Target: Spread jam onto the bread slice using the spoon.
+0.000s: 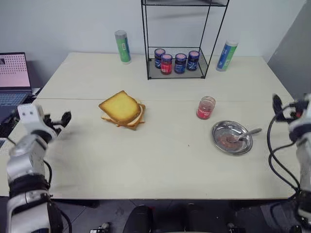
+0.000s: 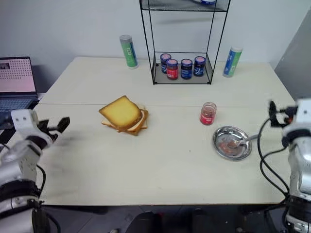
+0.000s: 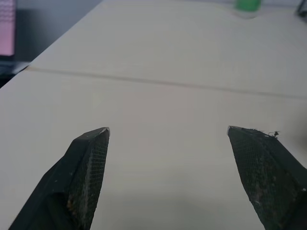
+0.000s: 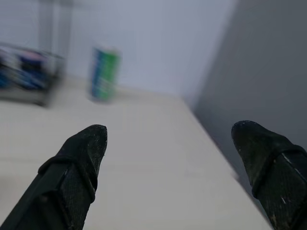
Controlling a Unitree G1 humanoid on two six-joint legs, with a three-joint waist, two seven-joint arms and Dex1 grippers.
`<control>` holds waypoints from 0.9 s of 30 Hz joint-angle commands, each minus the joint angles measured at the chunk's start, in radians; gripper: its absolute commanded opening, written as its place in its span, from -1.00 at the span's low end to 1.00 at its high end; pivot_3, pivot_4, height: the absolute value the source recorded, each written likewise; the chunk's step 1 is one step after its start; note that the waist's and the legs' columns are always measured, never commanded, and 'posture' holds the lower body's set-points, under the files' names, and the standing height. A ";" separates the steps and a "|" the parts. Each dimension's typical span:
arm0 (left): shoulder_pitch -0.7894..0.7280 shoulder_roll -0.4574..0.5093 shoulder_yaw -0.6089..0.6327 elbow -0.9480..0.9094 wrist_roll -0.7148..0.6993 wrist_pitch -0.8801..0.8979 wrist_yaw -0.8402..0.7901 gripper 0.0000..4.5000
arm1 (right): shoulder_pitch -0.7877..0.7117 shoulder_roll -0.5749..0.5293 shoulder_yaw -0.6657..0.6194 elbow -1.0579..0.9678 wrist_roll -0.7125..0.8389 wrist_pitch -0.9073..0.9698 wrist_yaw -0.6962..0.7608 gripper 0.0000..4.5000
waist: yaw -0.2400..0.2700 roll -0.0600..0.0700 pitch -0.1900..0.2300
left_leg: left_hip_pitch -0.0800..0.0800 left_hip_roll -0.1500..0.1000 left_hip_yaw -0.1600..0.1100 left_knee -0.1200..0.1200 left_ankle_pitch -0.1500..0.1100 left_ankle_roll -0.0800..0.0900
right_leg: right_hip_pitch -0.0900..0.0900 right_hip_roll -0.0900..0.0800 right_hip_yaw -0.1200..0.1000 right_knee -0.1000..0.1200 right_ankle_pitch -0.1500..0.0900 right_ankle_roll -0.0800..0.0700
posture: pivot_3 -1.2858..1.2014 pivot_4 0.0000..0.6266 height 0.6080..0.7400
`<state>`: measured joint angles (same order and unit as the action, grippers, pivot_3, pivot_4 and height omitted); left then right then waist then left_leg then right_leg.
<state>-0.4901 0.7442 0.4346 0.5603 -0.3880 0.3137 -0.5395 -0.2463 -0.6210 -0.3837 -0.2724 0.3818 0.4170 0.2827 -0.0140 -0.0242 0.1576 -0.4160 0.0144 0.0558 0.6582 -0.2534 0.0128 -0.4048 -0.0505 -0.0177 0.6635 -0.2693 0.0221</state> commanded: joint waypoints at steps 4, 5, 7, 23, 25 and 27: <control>-0.030 0.132 -0.136 -0.241 -0.097 0.226 -0.354 0.83 | -0.011 -0.116 0.099 -0.234 0.387 0.385 0.263 0.99 | 0.006 -0.001 0.003 | -0.004 -0.003 0.001 0.000 -0.001 0.001 | -0.001 -0.002 0.000 -0.003 -0.002 0.003 | 0.03 -0.52 1.00; -0.017 0.158 -0.161 -0.296 -0.123 0.279 -0.411 0.83 | -0.010 -0.125 0.111 -0.253 0.438 0.428 0.284 0.99 | 0.006 -0.002 0.004 | -0.006 -0.003 0.001 0.000 -0.001 0.001 | -0.002 -0.003 0.000 -0.004 -0.002 0.003 | 0.03 -0.52 1.00; 0.017 0.227 -0.214 -0.414 -0.168 0.377 -0.520 0.83 | -0.019 -0.133 0.139 -0.287 0.528 0.502 0.301 0.99 | 0.006 -0.006 0.006 | -0.007 -0.003 0.000 0.001 -0.001 0.001 | -0.002 -0.003 0.000 -0.006 -0.002 0.003 | 0.03 -0.52 1.00; -0.269 -0.081 -0.159 0.123 0.004 0.062 -0.144 0.83 | -0.220 0.039 0.500 -0.210 0.334 0.424 0.310 0.99 | 0.013 -0.014 0.012 | -0.006 -0.004 0.000 0.005 -0.001 0.002 | -0.003 -0.003 -0.001 0.000 -0.001 0.005 | 0.03 -0.52 1.00; -0.296 -0.104 -0.159 0.188 -0.002 0.051 -0.179 0.83 | -0.237 0.061 0.507 -0.198 0.319 0.415 0.307 0.99 | 0.012 -0.015 0.013 | -0.009 -0.004 -0.001 0.006 -0.001 0.002 | -0.004 -0.003 -0.001 0.000 0.000 0.005 | 0.03 -0.52 1.00; -0.317 -0.115 -0.176 0.235 0.020 0.026 -0.192 0.83 | -0.246 0.080 0.503 -0.189 0.311 0.408 0.302 0.99 | 0.012 -0.015 0.013 | -0.010 -0.004 -0.001 0.006 -0.001 0.002 | -0.005 -0.003 -0.001 -0.001 -0.001 0.005 | 0.03 -0.52 1.00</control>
<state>-0.7633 0.6310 0.2519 0.7620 -0.3779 0.3852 -0.7110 -0.4662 -0.5584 0.1372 -0.4557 0.7016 0.8543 0.5835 -0.0019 -0.0389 0.1702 -0.4260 0.0100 0.0554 0.6646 -0.2541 0.0146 -0.4097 -0.0537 -0.0190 0.6624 -0.2698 0.0276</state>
